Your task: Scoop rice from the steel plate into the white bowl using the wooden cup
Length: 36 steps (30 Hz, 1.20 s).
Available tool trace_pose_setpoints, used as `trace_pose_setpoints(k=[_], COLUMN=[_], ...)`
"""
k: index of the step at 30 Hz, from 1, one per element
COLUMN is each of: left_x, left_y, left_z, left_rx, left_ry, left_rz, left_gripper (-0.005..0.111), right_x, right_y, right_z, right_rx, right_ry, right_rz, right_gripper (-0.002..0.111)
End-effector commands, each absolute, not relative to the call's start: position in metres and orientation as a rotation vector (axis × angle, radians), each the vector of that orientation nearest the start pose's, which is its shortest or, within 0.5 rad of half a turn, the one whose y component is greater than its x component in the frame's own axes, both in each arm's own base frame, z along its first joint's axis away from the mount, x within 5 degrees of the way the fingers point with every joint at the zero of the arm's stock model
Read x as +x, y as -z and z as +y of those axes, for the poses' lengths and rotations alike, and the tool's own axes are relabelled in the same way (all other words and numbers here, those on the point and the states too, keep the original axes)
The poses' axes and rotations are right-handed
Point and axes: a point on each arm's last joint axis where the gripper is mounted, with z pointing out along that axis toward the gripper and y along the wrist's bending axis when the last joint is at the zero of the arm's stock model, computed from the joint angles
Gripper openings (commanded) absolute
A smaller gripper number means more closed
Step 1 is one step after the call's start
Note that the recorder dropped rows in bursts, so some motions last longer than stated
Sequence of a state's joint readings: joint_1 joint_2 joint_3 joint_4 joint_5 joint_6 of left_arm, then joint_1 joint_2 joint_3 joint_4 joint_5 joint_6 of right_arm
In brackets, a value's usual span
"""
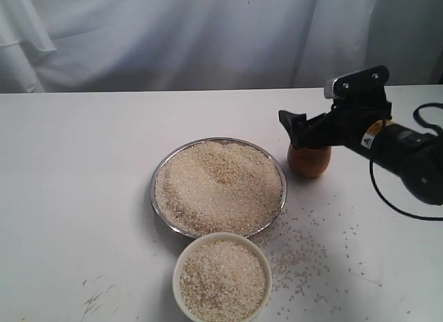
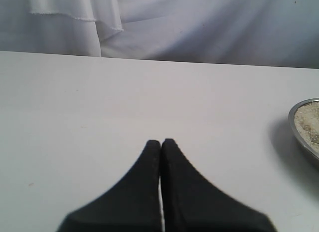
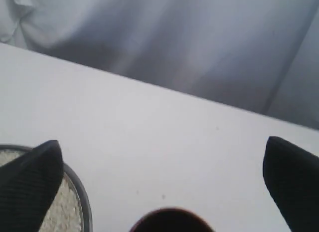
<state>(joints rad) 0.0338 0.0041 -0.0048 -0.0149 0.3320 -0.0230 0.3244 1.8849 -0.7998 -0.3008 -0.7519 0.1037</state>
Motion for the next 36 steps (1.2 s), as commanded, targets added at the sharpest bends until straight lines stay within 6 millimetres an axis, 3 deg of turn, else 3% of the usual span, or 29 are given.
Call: trace_pose_setpoints(k=[1, 5, 8, 11, 16, 21, 28, 32, 36], left_x=[0.054, 0.054, 0.054, 0.054, 0.054, 0.054, 0.054, 0.054, 0.054], left_y=[-0.184, -0.184, -0.184, -0.184, -0.184, -0.184, -0.184, -0.184, -0.184], left_z=[0.002, 0.002, 0.002, 0.002, 0.002, 0.002, 0.002, 0.002, 0.002], left_rx=[-0.062, -0.062, -0.062, -0.062, -0.062, -0.062, -0.062, -0.062, -0.062], left_ry=[0.005, 0.005, 0.005, 0.005, 0.005, 0.005, 0.005, 0.005, 0.005], left_rz=[1.801, 1.801, 1.801, 1.801, 1.801, 1.801, 1.801, 1.801, 1.801], left_gripper=[0.0, 0.0, 0.0, 0.0, 0.0, 0.0, 0.0, 0.0, 0.0], right_x=[0.329, 0.313, 0.296, 0.277, 0.25, 0.224, 0.199, 0.196, 0.197], right_y=[-0.208, -0.244, -0.271, -0.294, -0.315, -0.323, -0.32, -0.32, -0.322], right_z=[0.13, 0.122, 0.118, 0.112, 0.097, 0.078, 0.058, 0.057, 0.057], right_rx=[-0.58, -0.574, -0.584, -0.498, -0.297, -0.135, -0.017, 0.073, 0.007], right_ry=[-0.288, -0.244, -0.237, -0.269, -0.306, -0.262, -0.145, -0.181, -0.146], right_rz=[1.676, 1.688, 1.678, 1.715, 1.849, 2.0, 2.192, 2.206, 2.187], right_gripper=[0.104, 0.09, 0.067, 0.036, 0.0, 0.0, 0.0, 0.0, 0.0])
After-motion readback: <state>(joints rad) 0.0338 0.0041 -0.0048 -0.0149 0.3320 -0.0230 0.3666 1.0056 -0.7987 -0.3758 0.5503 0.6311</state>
